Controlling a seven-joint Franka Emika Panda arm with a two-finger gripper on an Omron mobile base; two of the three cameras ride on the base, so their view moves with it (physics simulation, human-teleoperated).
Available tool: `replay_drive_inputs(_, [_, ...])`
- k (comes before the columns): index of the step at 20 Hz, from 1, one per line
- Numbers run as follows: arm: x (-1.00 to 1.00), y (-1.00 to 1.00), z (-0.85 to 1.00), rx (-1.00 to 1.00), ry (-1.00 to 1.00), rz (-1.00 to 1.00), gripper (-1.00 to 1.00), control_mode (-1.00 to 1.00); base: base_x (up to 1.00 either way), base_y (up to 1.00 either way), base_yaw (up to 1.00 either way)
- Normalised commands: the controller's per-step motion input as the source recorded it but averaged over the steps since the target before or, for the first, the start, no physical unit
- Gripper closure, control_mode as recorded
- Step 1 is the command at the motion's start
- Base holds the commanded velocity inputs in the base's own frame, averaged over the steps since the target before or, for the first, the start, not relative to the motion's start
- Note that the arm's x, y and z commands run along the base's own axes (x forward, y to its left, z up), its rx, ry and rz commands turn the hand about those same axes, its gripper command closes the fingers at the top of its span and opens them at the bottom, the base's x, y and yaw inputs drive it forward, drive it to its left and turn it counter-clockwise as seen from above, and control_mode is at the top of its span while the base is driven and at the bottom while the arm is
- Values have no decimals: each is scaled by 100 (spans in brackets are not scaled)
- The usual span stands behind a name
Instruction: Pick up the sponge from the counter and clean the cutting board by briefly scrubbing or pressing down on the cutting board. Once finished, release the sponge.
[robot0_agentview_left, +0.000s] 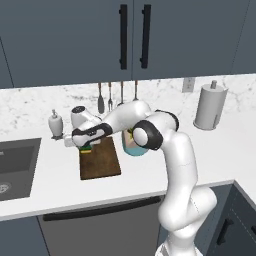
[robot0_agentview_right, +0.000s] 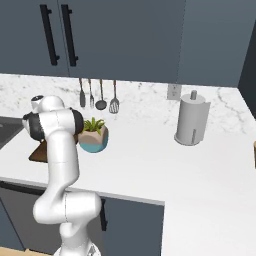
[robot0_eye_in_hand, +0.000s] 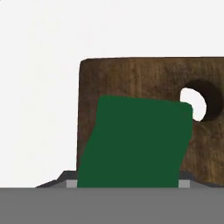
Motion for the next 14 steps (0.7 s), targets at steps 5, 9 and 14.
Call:
replay_drive_inputs(5, [2, -18, -2, 0, -2, 0, 100, -100, 0, 0, 0])
replay_drive_inputs(9, [-6, -39, -11, 0, -1, 0, 100, -100, 0, 0, 0])
replay_drive_inputs(14, [0, -47, -19, 1, 0, 0, 100, -100, 0, 0, 0])
